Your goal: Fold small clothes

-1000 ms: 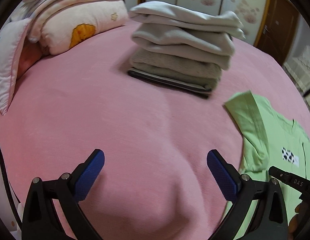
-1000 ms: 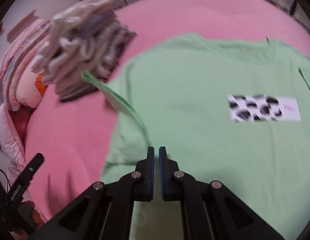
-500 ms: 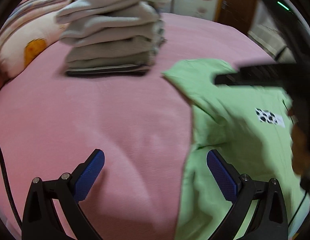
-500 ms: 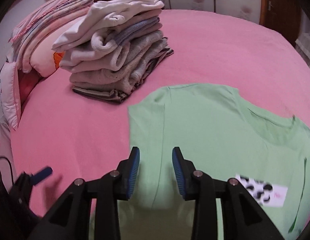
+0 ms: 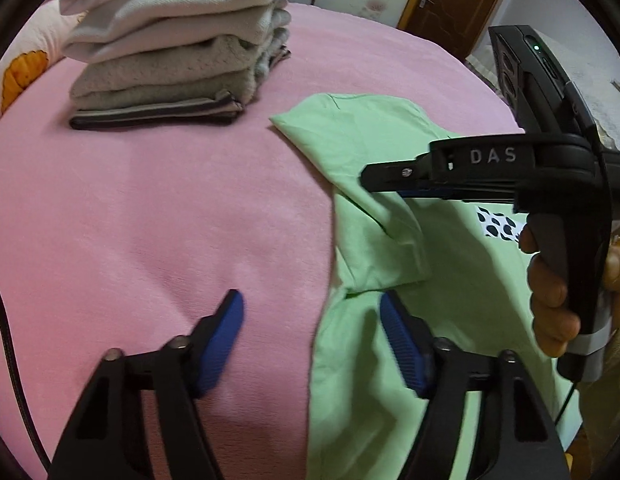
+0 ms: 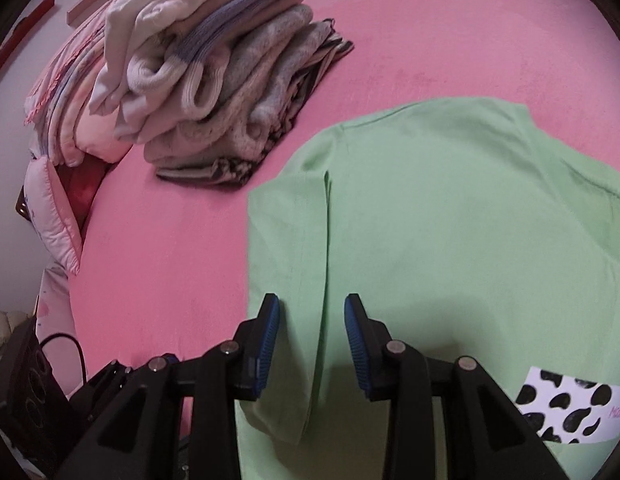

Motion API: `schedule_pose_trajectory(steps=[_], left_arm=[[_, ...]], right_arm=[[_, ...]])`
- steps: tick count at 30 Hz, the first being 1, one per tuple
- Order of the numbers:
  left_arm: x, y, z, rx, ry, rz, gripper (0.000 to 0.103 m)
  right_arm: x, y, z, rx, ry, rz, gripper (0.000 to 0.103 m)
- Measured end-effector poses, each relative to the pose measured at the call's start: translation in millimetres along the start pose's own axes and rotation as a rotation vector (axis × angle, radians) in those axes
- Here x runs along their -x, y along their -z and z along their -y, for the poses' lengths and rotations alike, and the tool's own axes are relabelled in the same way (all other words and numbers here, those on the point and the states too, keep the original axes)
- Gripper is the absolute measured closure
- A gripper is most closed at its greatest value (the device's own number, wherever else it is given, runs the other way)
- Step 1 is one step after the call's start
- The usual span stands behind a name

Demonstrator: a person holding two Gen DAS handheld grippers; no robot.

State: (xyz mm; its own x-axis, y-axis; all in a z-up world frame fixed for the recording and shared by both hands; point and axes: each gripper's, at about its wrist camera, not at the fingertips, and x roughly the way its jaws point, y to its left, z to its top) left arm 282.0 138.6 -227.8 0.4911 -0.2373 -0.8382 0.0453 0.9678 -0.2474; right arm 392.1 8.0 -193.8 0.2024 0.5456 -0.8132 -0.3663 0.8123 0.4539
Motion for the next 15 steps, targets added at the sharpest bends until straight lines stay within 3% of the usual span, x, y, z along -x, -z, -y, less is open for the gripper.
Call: schedule_pose_trajectory(steps=[1, 3, 4, 5, 10, 13, 15], left_arm=[[-2.9, 0.2, 1.6, -0.002, 0.001, -0.009, 0.057], [-9.8, 0.2, 4.9, -0.008, -0.005, -0.029, 0.080], [-11.9, 0.1, 6.3, -0.012, -0.005, -0.031, 0.085], [-13.1, 0.3, 7.5, -0.013, -0.004, -0.032, 0.089], [-16.2, 1.2, 9.0, 0.006, -0.007, -0.025, 0.091], [-14.6, 2.4, 10.3, 0.006, -0.011, -0.030, 0.091], [-11.7, 0.8, 9.7, 0.007, -0.011, -0.040, 0.083]], right_arm=[[-1.4, 1.7, -1.0, 0.006, 0.002, 0.003, 0.070], [0.0, 3.4, -2.8, 0.014, -0.003, 0.008, 0.090], [1.1, 4.3, -5.1, 0.023, 0.004, 0.014, 0.102], [5.7, 6.8, -9.3, 0.040, 0.039, 0.043, 0.102], [43.5, 27.2, -12.0, -0.003, 0.099, 0.196, 0.102], [47.0, 42.3, -6.5, -0.044, 0.162, 0.195, 0.102], [44.1, 45.1, 0.9, -0.070, 0.179, 0.162, 0.101]])
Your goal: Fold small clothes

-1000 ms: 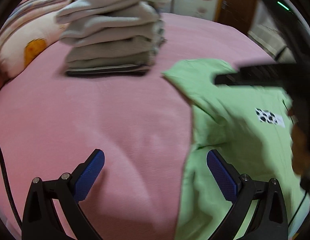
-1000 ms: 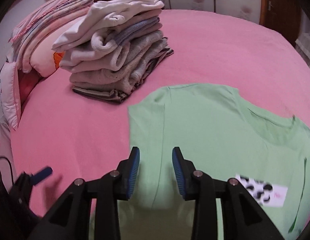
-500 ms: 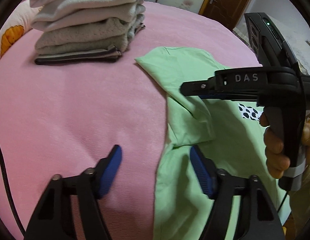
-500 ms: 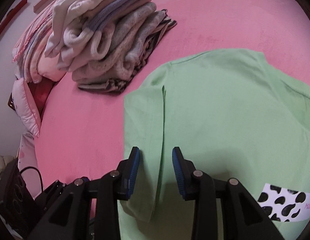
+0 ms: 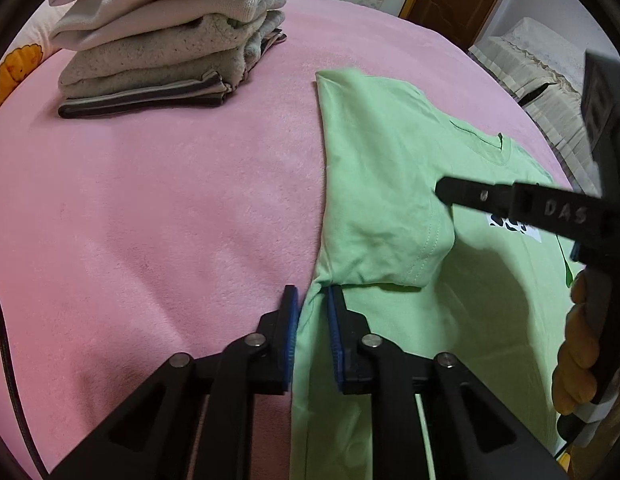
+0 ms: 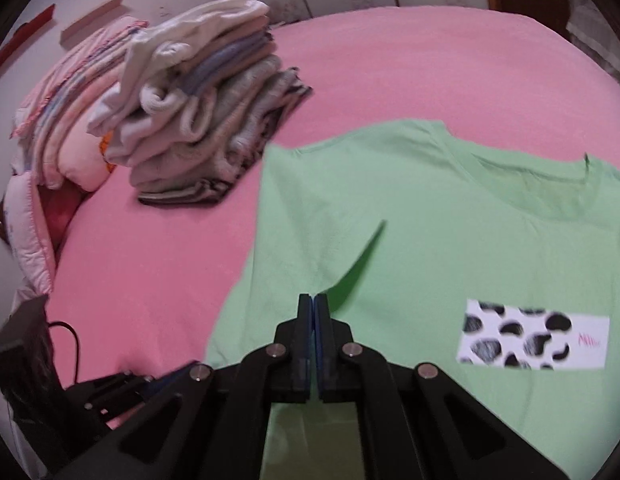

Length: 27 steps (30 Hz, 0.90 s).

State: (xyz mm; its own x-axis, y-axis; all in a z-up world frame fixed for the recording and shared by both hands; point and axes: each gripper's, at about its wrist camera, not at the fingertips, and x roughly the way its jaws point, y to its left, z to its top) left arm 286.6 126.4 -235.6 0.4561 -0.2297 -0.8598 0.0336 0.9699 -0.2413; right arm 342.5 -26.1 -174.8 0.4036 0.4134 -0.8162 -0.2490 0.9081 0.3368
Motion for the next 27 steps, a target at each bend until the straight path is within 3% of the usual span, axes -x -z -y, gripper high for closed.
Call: schedule_pose_trajectory(steps=[3, 5, 12, 18, 21, 23, 27], left_arm=[[11.4, -8.2, -8.6, 0.007, 0.005, 0.005, 0.070], [21.0, -16.8, -14.1, 0.008, 0.004, 0.027, 0.069], [22.9, -80.6, -12.2, -0.037, -0.006, 0.099, 0.069], [-36.9, -129.0, -1.4, -0.036, 0.039, 0.044, 0.069], [-61.0, -141.2, -3.9, 0.025, 0.045, 0.020, 0.069], [-71.9, -145.9, -5.5, 0.055, 0.044, 0.018, 0.070], [-80.2, -147.3, 1.6, 0.049, 0.007, 0.037, 0.070]], right_arm=[[-5.4, -6.3, 16.3, -0.048, -0.025, -0.045, 0.088], [-2.8, -13.3, 26.5, -0.059, -0.040, -0.025, 0.077], [-19.4, -37.8, 69.5, -0.158, -0.058, -0.017, 0.077], [-32.4, -48.4, 80.6, -0.205, -0.111, -0.006, 0.077], [-33.9, -50.2, 74.3, -0.170, -0.119, 0.001, 0.078], [-31.8, -49.5, 69.1, -0.137, -0.116, 0.001, 0.101], [-13.1, -43.4, 67.5, -0.113, -0.056, 0.081, 0.101]])
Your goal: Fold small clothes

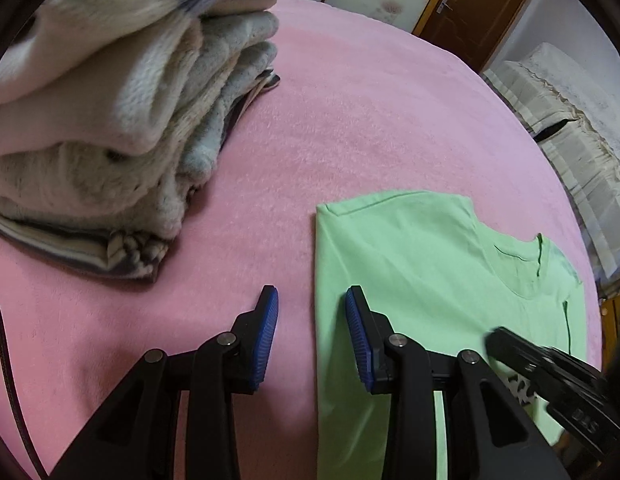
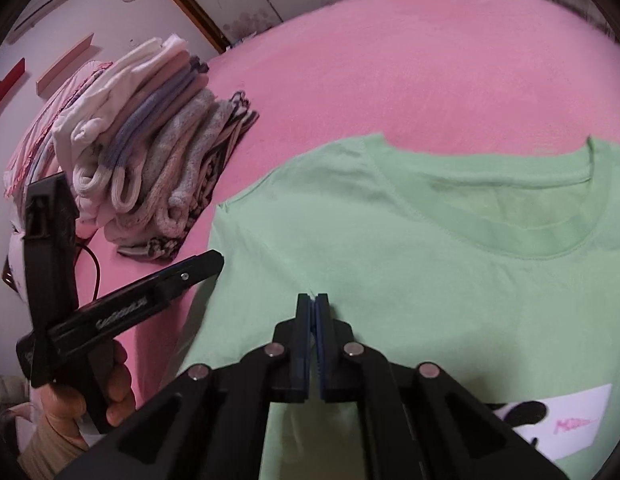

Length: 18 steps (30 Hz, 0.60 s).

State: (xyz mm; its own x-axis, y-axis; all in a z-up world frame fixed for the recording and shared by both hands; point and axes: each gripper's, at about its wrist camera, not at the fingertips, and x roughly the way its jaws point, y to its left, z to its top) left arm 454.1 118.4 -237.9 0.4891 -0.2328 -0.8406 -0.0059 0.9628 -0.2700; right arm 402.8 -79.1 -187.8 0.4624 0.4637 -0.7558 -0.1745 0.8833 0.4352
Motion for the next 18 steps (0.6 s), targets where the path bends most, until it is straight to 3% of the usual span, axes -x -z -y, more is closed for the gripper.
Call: schedule_pose_trajectory(steps=[3, 9, 13, 15, 18], left_arm=[[-5.8, 1.4, 7.5, -0.034, -0.032, 0.006, 0.070], [-6.2, 0.9, 13.2, -0.072, -0.072, 0.004, 0.069], [16.5, 4.9, 17.8, -0.103, -0.084, 0.008, 0.068], [38.1, 14.4, 16.4, -0.119, -0.088, 0.021, 0.054], [71.2, 37.2, 10.7, -0.136, -0.108, 0.050, 0.047]], right_arm=[[7.8, 2.4, 1.5, 0.008, 0.045, 0.035, 0.101], [-4.2, 4.1, 2.9, 0.006, 0.091, -0.032, 0.099], [19.0, 8.6, 0.2, -0.018, 0.085, -0.012, 0.080], [37.5, 15.8, -7.2, 0.002, 0.078, 0.007, 0.076], [58.7, 33.2, -20.5, 0.028, 0.031, -0.003, 0.076]])
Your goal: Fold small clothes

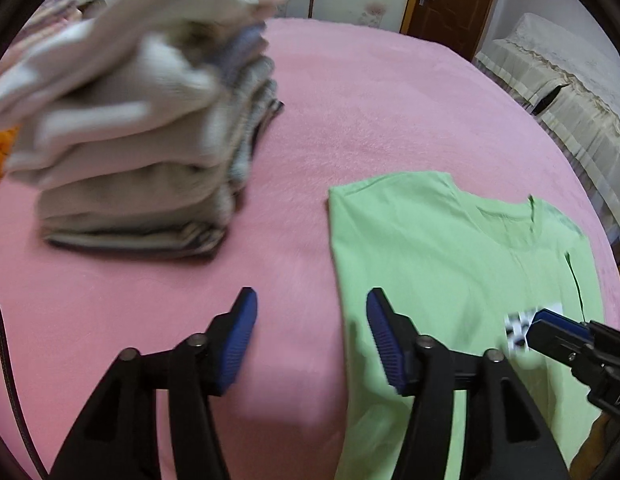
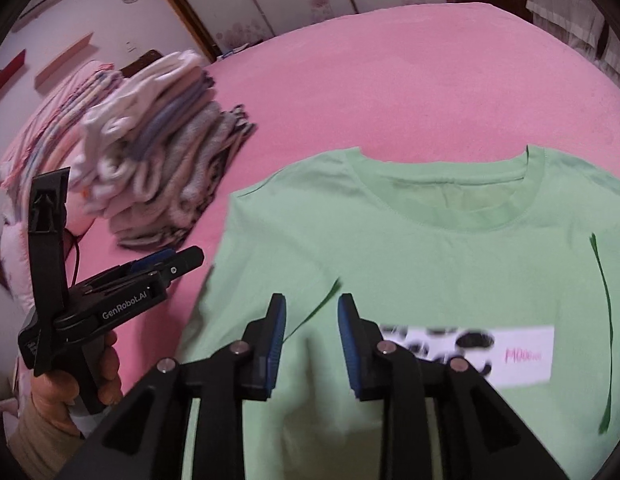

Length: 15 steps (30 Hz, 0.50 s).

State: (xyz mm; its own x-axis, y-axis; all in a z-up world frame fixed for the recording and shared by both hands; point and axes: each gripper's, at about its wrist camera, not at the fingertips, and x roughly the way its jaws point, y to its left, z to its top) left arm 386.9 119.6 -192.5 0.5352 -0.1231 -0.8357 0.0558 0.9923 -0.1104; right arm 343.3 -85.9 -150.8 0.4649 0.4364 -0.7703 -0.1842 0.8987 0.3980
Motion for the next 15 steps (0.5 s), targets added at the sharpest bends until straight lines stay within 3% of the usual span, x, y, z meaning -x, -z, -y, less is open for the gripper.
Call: schedule_pose_trajectory(steps=[7, 13, 15], left_arm=[[44.2, 68.9, -8.5, 0.029, 0.060, -0.024, 0.047], [32.4, 97.8, 2.0, -0.002, 0.045, -0.053, 0.047], [25.4, 106.0, 3.9, -0.009, 0.040, -0.069, 0.052]], right_arm=[[13.1, 49.1, -28.3, 0.002, -0.119, -0.052, 0.076], [-10.8, 68.4, -34.1, -0.029, -0.145, -0.088, 0.076], [-21.6, 69.5, -31.9, -0.045, -0.144, -0.106, 0.076]])
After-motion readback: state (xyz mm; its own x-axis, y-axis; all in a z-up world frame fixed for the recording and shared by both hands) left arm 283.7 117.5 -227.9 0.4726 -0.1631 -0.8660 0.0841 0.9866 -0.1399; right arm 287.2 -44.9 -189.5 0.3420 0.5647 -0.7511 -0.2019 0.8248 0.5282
